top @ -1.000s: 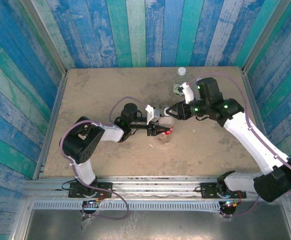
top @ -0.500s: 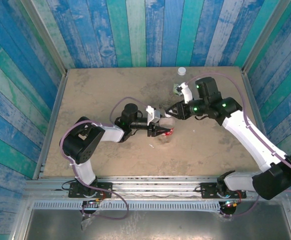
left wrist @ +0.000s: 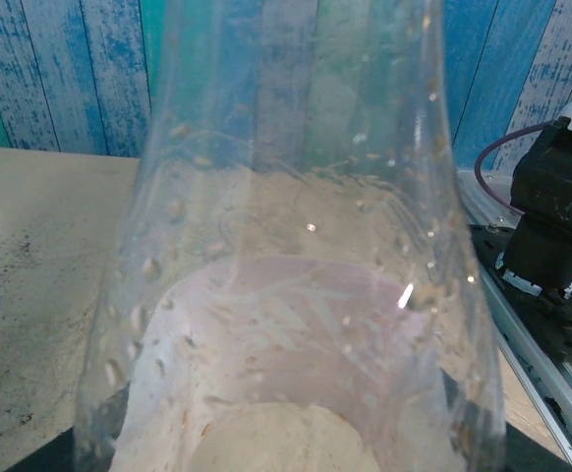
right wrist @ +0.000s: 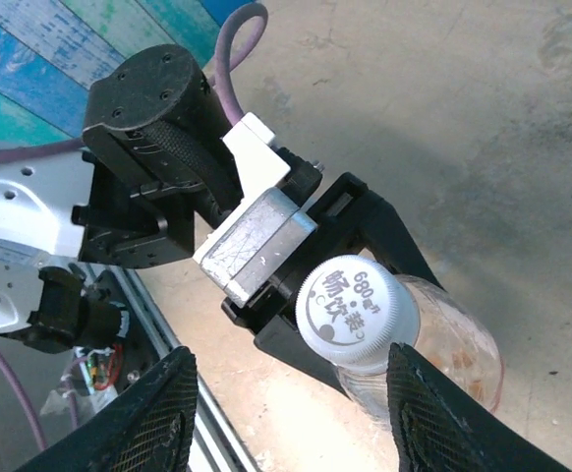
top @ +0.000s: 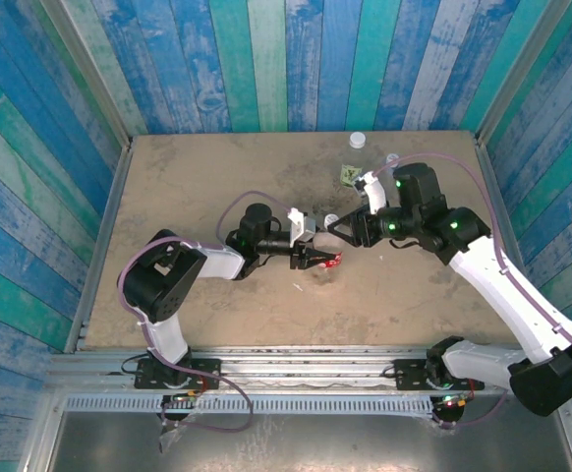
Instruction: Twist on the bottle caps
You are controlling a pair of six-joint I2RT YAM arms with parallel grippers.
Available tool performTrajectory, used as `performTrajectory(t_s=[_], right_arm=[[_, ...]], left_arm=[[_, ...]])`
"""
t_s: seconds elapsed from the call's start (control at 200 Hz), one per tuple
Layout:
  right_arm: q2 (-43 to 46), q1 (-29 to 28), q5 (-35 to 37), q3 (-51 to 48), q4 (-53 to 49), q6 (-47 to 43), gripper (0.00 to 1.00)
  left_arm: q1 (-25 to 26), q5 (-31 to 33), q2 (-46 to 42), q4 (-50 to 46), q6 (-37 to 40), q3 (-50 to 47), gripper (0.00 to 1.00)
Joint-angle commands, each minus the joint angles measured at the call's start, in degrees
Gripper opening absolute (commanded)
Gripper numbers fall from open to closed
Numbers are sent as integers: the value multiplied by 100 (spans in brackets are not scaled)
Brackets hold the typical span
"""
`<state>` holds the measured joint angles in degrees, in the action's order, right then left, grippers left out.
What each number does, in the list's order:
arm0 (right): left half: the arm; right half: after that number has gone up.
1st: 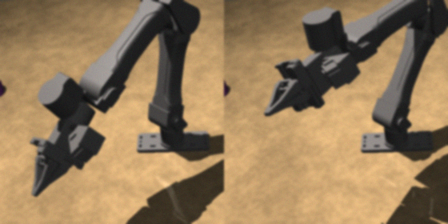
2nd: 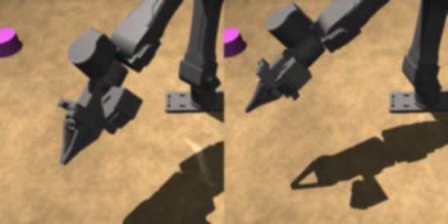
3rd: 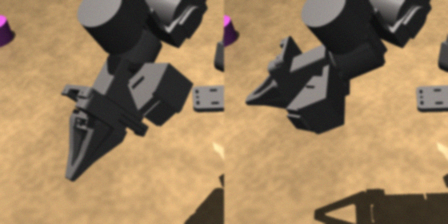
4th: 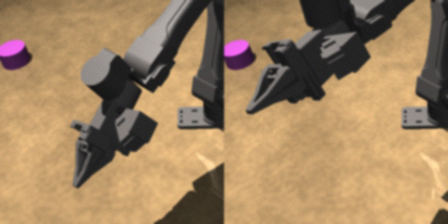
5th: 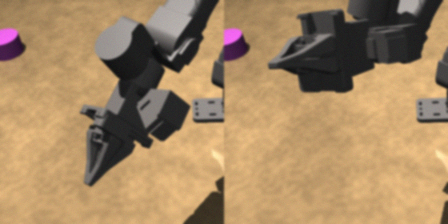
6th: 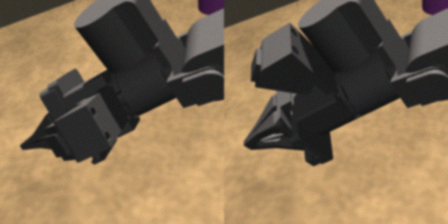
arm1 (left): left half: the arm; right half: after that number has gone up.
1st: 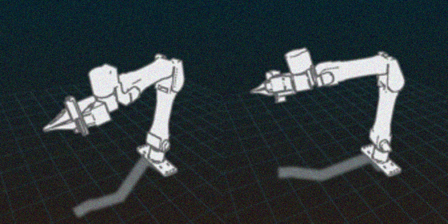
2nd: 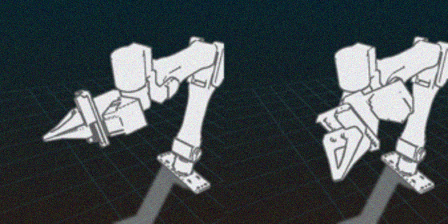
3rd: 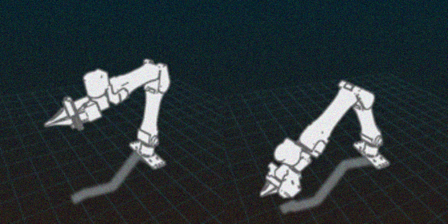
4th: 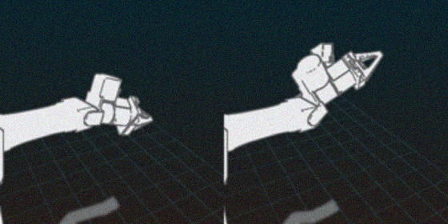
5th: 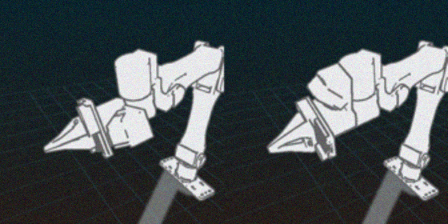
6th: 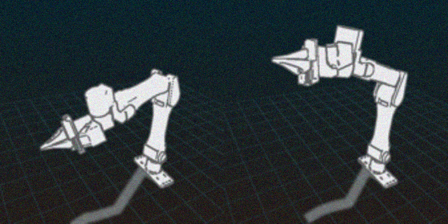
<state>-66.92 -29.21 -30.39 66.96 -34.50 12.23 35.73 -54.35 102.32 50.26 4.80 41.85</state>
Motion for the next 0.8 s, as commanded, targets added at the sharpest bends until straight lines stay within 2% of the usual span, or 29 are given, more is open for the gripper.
performTrajectory(t_s=[0.0, 0.07, 0.301, 0.381, 0.796], right_arm=[[-171, 53, 253, 169, 6, 43, 54], [-359, 65, 191, 319, 9, 1, 53], [-718, 65, -113, 647, -56, -105, 34], [-663, 56, -170, 564, -64, -113, 30], [-18, -91, -244, -206, -95, 180, 29]], left_arm=[[-39, 179, 275, -1000, -120, -150, 56], [-39, 179, 272, -1001, -120, -151, 56], [-46, 196, 262, -1033, -98, -145, 56], [-42, 196, 257, -1050, -80, -143, 56], [-39, 267, 196, -1247, 42, -117, 56]])
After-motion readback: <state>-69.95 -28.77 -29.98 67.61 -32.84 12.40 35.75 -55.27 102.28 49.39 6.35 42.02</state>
